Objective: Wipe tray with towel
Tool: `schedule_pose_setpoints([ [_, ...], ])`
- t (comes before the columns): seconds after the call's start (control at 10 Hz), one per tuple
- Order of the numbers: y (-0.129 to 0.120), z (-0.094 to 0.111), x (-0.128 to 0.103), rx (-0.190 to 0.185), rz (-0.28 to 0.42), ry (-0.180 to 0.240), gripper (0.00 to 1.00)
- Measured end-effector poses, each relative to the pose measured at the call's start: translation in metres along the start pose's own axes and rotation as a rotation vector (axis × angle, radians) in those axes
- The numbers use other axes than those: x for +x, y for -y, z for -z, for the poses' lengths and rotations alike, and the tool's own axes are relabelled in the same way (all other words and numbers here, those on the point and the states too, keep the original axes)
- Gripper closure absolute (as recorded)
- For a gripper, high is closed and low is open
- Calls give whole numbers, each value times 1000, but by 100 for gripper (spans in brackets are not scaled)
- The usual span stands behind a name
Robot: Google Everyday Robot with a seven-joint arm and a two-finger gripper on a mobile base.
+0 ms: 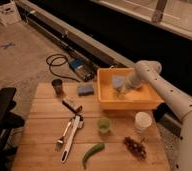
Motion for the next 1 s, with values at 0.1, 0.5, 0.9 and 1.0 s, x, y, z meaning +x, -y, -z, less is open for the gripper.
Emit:
schedule_pose_setpoints([
  [0.1, -10, 7, 12, 2, -9, -33, 100],
  [0.5, 7, 22, 55, 38, -41, -131, 100],
  [0.9, 66, 4, 44, 58, -21, -128, 100],
  [1.0, 71, 1, 38, 58, -13, -122, 100],
])
